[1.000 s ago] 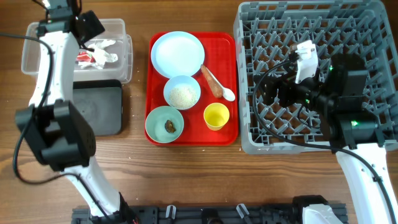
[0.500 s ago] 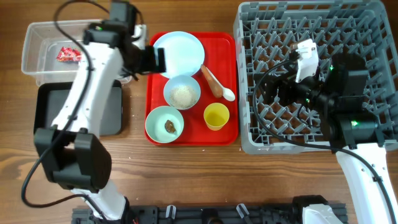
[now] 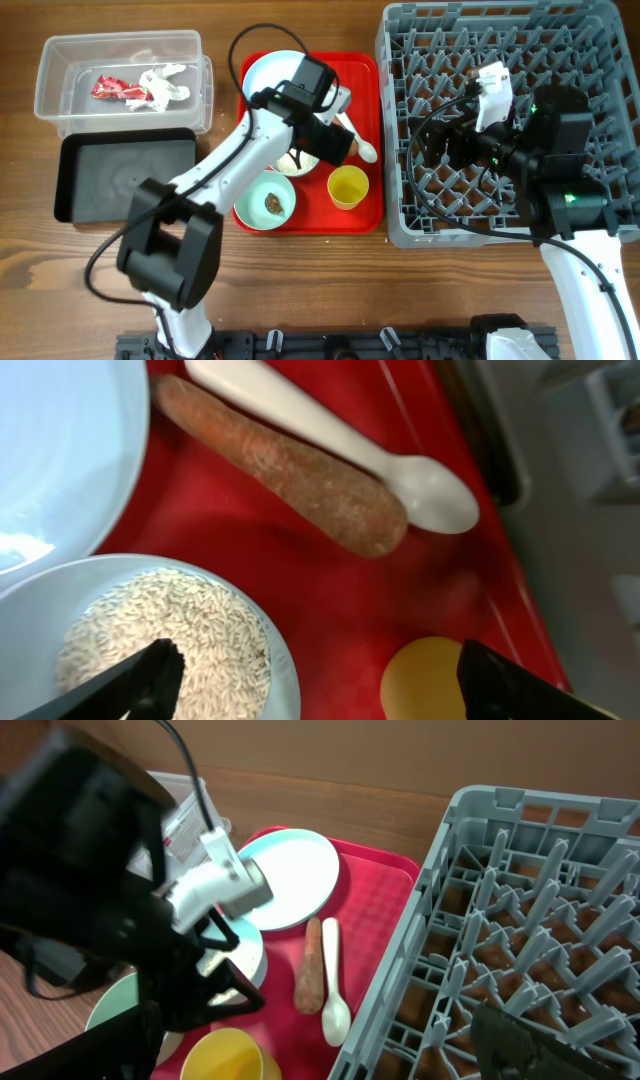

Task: Sort waste into correct bins and load items into the dishwasher rack
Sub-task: 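Grasp the light-blue rice bowl rim with the left gripper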

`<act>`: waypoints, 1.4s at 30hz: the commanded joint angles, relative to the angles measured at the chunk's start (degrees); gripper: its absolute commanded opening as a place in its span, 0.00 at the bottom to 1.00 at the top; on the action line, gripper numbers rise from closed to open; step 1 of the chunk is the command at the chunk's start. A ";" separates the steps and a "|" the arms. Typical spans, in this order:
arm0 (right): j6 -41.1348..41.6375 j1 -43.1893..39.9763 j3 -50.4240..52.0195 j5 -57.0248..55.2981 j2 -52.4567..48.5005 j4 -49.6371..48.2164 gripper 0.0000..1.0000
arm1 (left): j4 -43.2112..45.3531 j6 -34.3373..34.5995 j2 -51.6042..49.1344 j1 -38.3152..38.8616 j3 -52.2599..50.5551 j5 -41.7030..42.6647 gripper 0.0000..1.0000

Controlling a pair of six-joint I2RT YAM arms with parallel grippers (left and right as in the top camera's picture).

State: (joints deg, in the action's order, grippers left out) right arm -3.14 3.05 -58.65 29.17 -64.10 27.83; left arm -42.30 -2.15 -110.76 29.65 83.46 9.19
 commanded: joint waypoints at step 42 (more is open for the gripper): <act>0.74 -0.07 -0.90 1.36 -1.33 -1.51 1.00 | -11.43 9.09 -2.78 -0.59 11.96 -1.75 0.04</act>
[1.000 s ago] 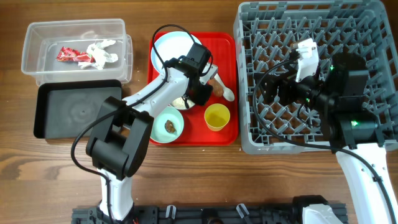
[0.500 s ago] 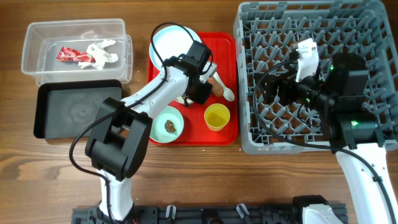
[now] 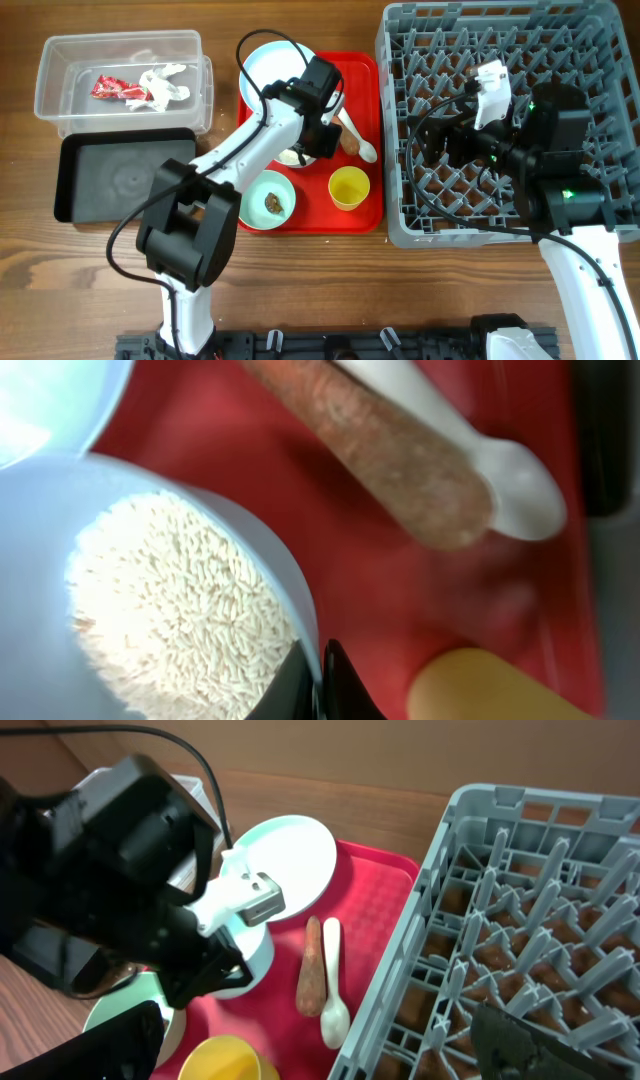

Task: Sort waste into correct bins and load items into the dishwasher rack
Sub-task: 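Grasp the light-blue rice bowl rim with the left gripper, then tip the rice bowl over the black tray with the left gripper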

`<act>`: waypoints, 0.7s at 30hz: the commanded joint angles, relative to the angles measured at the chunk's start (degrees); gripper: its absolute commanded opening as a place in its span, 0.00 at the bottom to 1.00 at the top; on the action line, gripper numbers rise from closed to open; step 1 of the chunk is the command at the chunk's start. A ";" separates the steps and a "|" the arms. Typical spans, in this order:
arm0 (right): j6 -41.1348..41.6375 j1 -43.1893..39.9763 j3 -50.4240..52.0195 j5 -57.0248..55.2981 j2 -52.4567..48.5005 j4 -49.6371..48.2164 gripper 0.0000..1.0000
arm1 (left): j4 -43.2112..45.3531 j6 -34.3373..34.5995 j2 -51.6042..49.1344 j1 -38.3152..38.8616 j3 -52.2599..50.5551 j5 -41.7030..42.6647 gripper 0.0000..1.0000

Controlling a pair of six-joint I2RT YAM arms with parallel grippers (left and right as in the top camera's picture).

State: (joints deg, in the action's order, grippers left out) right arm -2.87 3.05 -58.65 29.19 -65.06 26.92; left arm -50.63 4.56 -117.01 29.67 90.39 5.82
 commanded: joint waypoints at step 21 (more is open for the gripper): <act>0.87 -0.07 -0.90 1.33 -0.37 -0.17 1.00 | -11.54 -16.41 12.96 -57.20 -5.60 48.59 0.04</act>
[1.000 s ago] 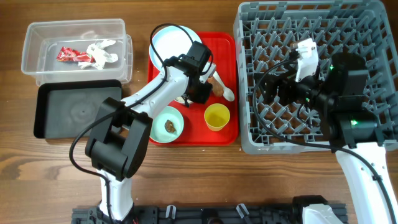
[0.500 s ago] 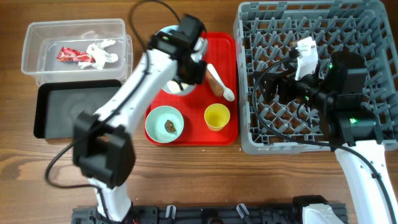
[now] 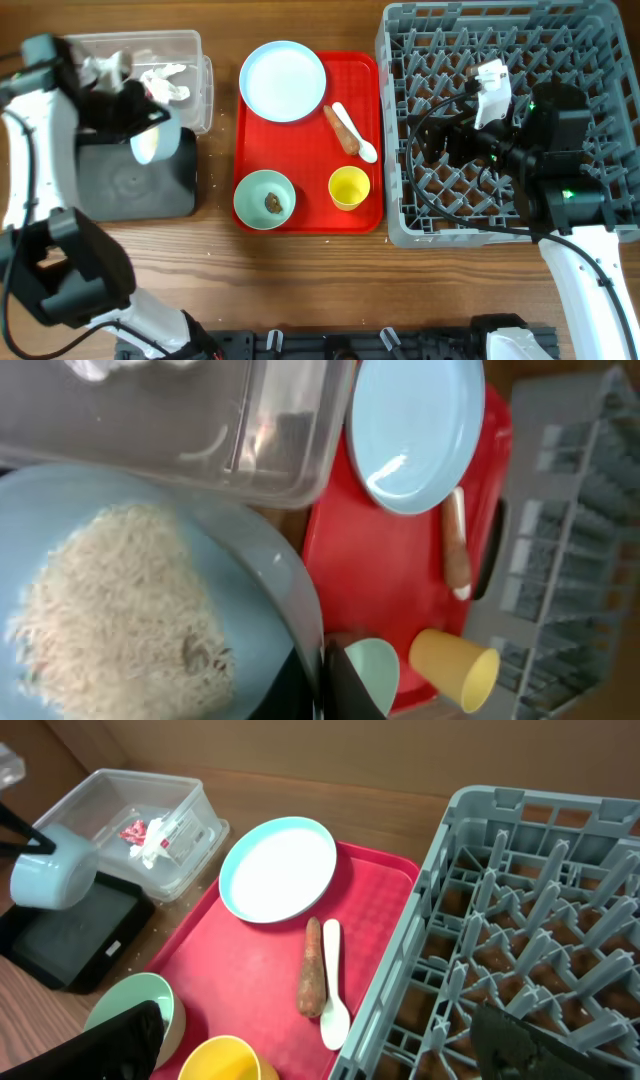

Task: Sort waste into correct bins and load items into the dishwasher rack
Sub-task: 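Tip the rice bowl over the black tray with the left gripper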

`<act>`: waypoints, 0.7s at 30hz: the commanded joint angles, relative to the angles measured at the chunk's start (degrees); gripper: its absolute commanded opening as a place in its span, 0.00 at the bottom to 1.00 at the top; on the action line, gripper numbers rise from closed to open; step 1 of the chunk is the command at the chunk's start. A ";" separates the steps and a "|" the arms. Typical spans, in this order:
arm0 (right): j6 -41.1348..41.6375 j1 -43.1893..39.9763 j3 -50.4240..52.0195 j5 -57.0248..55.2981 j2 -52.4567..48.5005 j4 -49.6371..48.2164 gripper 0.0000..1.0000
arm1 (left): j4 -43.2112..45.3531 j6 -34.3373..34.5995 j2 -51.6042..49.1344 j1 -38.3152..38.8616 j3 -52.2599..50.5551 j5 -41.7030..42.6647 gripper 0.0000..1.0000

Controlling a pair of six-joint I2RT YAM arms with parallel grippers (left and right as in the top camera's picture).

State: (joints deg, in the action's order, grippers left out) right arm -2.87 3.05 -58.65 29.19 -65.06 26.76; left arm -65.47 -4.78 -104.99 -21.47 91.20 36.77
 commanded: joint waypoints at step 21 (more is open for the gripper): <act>3.32 -0.07 -0.90 1.33 -0.37 -0.09 1.00 | 21.16 5.29 0.72 -26.71 -25.62 53.57 0.04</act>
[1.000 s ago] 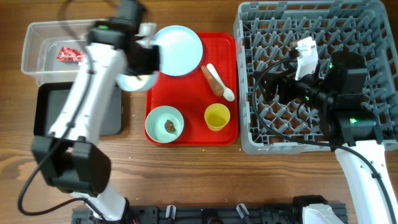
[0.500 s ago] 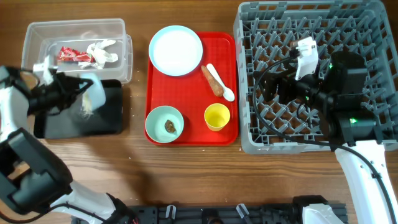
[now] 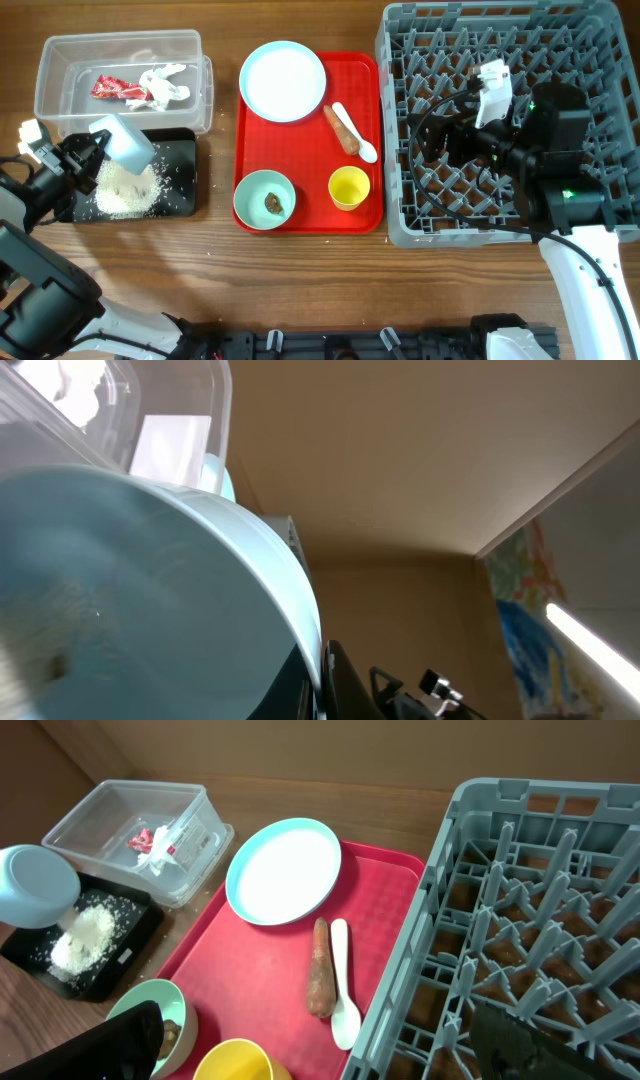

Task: Sort waste into correct bins and load items into the dishwasher rack
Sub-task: 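Tip the rice bowl over the black tray with the left gripper, then return the empty blue bowl to the red tray with left gripper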

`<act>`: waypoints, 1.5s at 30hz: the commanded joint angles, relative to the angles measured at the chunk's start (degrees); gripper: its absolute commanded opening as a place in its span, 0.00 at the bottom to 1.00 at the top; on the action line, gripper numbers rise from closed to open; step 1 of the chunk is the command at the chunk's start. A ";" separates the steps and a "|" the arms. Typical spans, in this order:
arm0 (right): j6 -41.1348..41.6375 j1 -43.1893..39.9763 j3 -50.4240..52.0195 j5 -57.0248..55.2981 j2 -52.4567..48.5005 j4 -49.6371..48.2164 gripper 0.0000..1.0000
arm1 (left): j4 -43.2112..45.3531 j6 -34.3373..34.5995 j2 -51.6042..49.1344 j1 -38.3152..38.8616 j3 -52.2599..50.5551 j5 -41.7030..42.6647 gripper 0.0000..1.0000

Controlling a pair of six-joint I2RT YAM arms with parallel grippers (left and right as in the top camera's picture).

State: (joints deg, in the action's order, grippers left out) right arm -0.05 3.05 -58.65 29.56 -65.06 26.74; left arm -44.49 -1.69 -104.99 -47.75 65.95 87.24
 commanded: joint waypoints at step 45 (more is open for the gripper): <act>0.20 -0.07 -0.90 -0.17 -0.39 0.26 1.00 | 26.05 12.09 10.88 66.97 2.69 -74.23 0.04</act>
State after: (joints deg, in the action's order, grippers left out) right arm -0.05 3.05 -58.65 29.54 -65.06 26.87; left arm -15.35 22.94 -91.66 12.60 68.64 42.92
